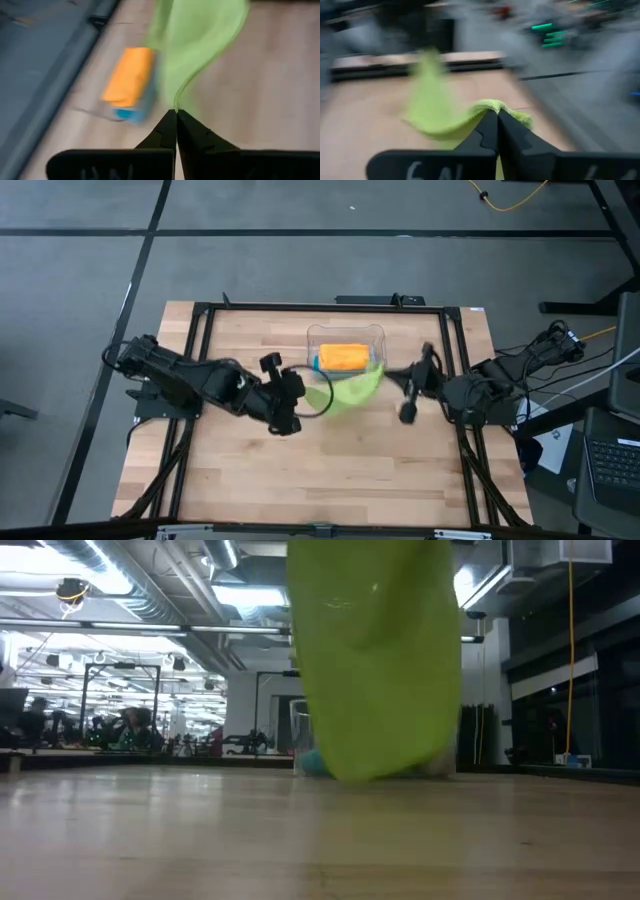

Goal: Fold microfiber towels
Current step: Fold the green towel

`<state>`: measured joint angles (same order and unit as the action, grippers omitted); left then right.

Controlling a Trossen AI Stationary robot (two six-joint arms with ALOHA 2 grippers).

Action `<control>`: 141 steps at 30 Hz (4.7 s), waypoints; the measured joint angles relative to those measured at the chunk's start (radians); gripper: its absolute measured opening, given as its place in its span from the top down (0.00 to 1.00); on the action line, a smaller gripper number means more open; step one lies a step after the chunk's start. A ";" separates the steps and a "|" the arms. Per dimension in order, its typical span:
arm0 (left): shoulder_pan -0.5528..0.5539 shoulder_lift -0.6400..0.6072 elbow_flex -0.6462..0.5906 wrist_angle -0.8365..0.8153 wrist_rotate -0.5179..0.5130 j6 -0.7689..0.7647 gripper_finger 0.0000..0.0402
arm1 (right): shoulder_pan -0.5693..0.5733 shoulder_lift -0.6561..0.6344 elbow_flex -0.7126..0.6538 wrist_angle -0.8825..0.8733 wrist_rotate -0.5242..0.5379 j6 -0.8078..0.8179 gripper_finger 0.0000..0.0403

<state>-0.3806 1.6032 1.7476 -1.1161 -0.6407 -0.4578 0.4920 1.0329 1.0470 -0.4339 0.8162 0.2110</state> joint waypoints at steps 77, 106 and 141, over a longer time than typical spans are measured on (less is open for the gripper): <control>-0.093 0.001 -0.436 0.069 0.243 -0.361 1.00 | -0.084 0.518 0.000 -0.144 -0.184 0.096 0.99; -0.358 -0.002 0.219 0.157 0.206 0.092 1.00 | 0.349 0.421 0.846 -0.768 -0.173 0.421 0.99; 0.119 0.000 -0.380 -0.123 0.152 -0.188 1.00 | -0.341 0.463 -0.046 0.013 -0.136 -0.060 0.99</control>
<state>-0.2616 1.6028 1.3676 -1.2394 -0.4884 -0.6459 0.1509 1.4956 1.0008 -0.4212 0.6798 0.1513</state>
